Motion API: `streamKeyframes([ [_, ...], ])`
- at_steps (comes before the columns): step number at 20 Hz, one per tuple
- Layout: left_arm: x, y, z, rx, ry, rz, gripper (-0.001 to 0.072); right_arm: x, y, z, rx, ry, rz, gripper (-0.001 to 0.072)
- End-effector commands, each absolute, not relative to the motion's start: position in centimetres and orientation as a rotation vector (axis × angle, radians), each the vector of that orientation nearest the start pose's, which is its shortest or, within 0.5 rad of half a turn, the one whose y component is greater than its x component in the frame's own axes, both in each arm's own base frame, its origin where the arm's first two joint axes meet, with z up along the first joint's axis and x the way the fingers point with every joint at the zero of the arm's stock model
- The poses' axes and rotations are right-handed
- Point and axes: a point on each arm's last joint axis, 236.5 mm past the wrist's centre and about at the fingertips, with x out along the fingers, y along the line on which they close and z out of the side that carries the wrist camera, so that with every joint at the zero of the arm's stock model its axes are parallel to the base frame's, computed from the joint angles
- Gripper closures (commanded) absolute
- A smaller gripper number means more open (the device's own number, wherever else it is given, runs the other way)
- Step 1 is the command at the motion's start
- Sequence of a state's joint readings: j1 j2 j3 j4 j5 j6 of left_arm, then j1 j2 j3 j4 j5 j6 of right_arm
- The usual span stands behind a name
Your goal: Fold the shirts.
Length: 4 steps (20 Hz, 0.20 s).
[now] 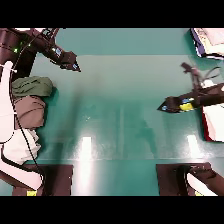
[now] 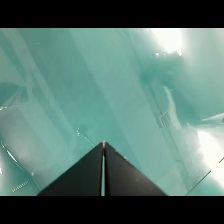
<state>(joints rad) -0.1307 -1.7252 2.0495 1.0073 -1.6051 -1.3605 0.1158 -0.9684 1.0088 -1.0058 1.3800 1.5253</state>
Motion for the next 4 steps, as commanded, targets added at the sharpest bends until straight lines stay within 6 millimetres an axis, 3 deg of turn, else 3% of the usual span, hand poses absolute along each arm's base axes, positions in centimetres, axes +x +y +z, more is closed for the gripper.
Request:
streamKeyframes([
  [1,44.95,-18.67,13.24,-0.090,1.198,-0.735,0.0685,25.32,19.62,6.86,0.280,1.379,0.630,0.0693],
  [4,44.95,-18.66,13.24,-0.089,1.198,-0.735,0.0685,25.14,19.91,6.85,0.275,1.381,0.638,0.0693],
])
